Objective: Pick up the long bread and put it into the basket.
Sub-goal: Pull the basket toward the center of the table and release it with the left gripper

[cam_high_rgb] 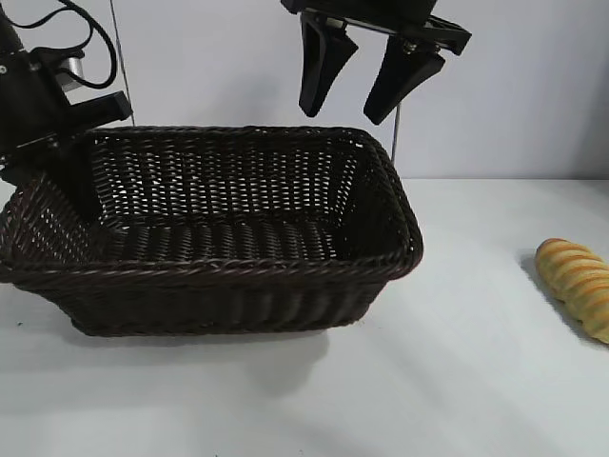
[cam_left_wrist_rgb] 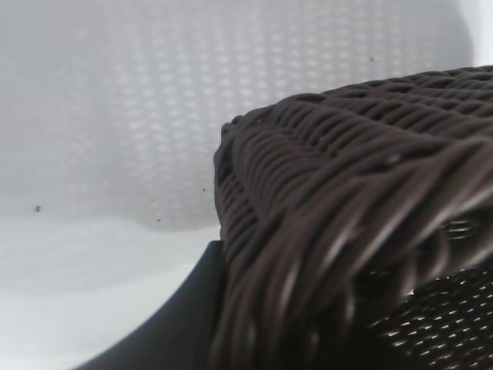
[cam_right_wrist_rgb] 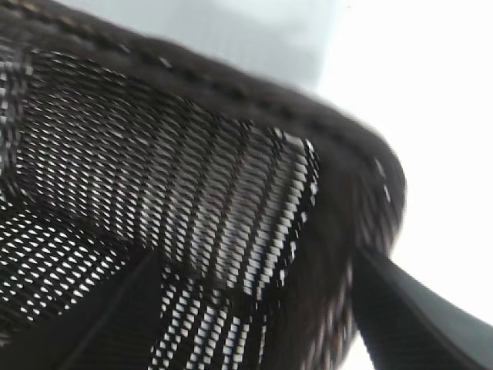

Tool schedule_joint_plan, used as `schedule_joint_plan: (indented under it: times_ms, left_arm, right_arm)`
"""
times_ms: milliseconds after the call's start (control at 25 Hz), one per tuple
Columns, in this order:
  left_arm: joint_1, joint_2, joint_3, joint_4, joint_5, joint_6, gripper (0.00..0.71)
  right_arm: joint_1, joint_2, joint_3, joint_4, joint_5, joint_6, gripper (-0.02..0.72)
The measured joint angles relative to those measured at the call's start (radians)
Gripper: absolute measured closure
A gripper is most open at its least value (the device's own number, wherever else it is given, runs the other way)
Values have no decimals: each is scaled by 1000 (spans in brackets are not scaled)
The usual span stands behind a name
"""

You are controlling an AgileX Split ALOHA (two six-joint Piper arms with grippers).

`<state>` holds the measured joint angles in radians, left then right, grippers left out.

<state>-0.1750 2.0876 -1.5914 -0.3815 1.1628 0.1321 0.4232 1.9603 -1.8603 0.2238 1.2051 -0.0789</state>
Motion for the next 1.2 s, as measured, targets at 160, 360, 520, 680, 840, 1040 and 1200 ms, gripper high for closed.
schedule_joint_plan:
  times_ms: [160, 360, 520, 680, 840, 1040, 1200]
  left_arm:
    - [-15, 49, -64, -13, 7, 4, 602]
    - [-17, 104, -83, -23, 7, 10, 602]
    - [-17, 132, -84, -21, -3, 17, 602]
    - [-17, 138, -84, -24, -8, 18, 602]
    - [-17, 138, -84, -28, -9, 20, 557]
    - [-17, 138, -84, -37, -9, 20, 322]
    - [-17, 138, -84, -24, -9, 20, 217]
  right_arm:
    - [0, 0, 0, 0, 0, 0, 196]
    - [0, 0, 0, 0, 0, 0, 196]
    - [0, 0, 0, 0, -1, 0, 196]
    - [0, 0, 0, 0, -1, 0, 196]
    - [0, 0, 0, 0, -6, 0, 196]
    - [0, 0, 0, 0, -11, 0, 196]
    - [0, 0, 0, 0, -11, 0, 196]
